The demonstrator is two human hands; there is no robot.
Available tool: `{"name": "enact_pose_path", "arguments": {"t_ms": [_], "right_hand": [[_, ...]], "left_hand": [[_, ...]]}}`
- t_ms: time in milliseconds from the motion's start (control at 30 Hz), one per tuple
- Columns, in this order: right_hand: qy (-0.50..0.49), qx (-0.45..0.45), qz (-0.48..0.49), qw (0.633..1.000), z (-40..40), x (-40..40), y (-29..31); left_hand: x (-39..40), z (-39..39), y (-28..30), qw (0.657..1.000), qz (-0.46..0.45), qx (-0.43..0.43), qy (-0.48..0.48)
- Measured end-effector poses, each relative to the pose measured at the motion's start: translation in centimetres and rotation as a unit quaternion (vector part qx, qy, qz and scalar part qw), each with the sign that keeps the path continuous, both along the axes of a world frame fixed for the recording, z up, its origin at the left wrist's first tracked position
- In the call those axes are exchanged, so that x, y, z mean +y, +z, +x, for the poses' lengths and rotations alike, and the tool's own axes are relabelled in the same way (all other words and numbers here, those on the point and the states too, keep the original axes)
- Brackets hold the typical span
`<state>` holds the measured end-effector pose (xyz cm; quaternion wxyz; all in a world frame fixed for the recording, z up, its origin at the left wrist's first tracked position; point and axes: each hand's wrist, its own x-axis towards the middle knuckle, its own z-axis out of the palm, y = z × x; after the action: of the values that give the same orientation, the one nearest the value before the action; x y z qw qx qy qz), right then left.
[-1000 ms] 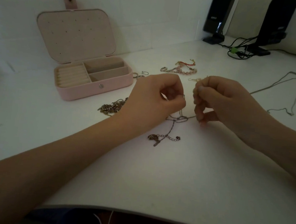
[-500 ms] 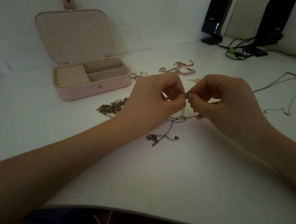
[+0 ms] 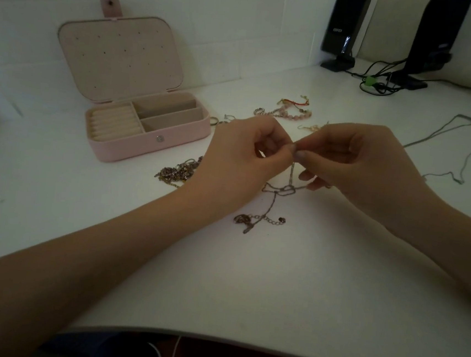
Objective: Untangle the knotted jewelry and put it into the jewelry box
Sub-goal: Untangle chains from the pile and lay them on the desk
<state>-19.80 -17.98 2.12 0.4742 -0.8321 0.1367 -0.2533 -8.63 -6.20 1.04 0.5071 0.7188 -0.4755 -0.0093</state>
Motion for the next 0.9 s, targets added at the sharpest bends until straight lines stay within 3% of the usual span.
{"name": "enact_pose_path", "arguments": {"t_ms": [233, 367, 433, 500, 667, 900], "right_hand": [[-0.010, 0.008, -0.032, 0.999, -0.1, -0.4, 0.0], [-0.041, -0.005, -0.144, 0.989, -0.2, 0.1, -0.1], [-0.042, -0.015, -0.152, 0.987, -0.3, 0.5, -0.1], [-0.040, -0.015, -0.121, 0.992, -0.1, 0.8, -0.2], [-0.033, -0.020, 0.114, 0.993, 0.1, 0.0, 0.4], [-0.019, 0.009, 0.086, 0.996, 0.2, -0.3, 0.1]], "left_hand": [[0.0, -0.1, -0.2, 0.998, 0.009, -0.057, -0.010], [-0.1, -0.3, -0.3, 0.997, 0.011, -0.071, -0.011], [-0.2, -0.4, -0.2, 0.998, 0.016, -0.064, -0.006], [-0.2, -0.4, 0.0, 0.999, 0.019, -0.045, -0.002], [-0.2, -0.2, -0.3, 0.999, 0.052, -0.011, -0.001], [-0.1, -0.2, 0.2, 0.996, 0.013, 0.093, 0.009]]}}
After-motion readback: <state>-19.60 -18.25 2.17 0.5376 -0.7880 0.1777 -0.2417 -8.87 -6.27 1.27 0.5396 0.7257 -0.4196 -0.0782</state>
